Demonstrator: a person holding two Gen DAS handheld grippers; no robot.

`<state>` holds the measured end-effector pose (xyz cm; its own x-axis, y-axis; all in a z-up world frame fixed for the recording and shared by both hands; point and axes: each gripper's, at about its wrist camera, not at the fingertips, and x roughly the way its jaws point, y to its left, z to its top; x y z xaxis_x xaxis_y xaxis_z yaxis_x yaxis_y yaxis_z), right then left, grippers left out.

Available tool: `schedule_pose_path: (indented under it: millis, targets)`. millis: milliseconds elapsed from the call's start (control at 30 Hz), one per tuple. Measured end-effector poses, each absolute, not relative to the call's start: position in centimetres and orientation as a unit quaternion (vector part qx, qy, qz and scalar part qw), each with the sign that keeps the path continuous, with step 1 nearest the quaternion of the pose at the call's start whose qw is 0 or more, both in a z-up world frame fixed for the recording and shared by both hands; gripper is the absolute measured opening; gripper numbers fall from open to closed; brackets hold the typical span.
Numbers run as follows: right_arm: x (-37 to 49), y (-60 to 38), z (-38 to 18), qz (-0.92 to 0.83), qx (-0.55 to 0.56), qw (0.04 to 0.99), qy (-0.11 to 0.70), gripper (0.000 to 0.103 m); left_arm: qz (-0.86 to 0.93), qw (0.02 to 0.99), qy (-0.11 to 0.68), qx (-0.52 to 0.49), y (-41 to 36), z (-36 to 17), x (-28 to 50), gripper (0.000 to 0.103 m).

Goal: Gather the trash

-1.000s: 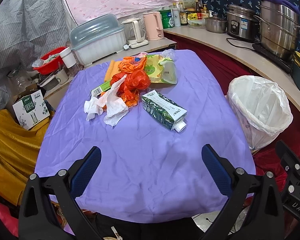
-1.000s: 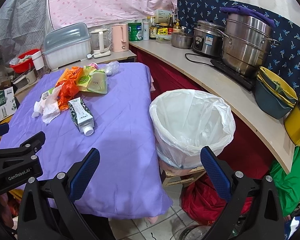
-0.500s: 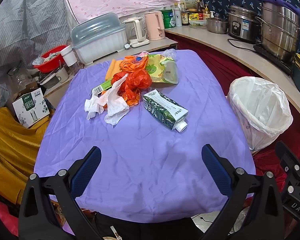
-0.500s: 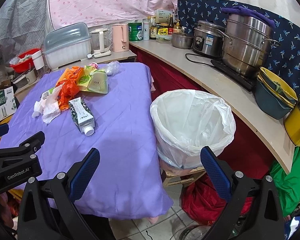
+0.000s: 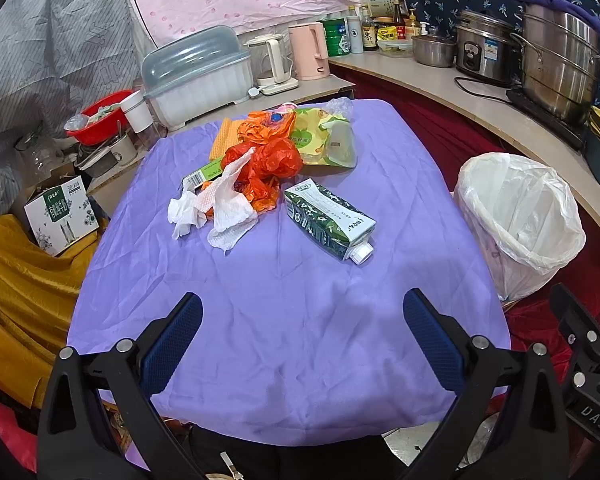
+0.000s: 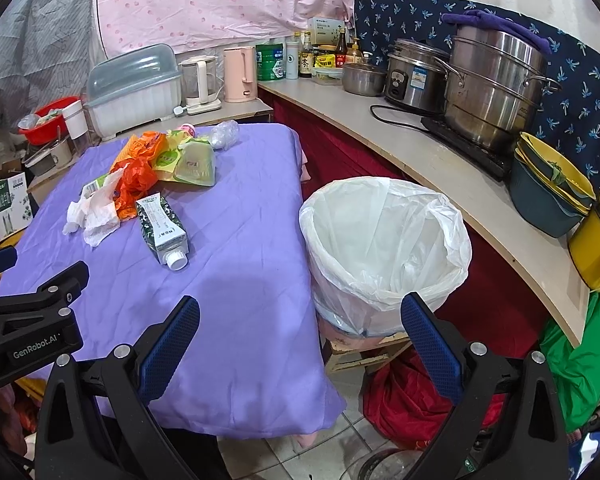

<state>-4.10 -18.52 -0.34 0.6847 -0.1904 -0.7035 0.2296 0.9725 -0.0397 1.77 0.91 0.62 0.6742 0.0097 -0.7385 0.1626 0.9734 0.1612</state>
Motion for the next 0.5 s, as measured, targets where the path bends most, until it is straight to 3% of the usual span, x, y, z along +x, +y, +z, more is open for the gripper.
schedule_pose_path:
  millis: [500]
  targets:
    - [-3.64,-18.62,-0.18,-0.115,0.028,0.918,0.379,0.096,-0.046,0.907,0.406,0.103,0.7,0.67,2.28,0.096]
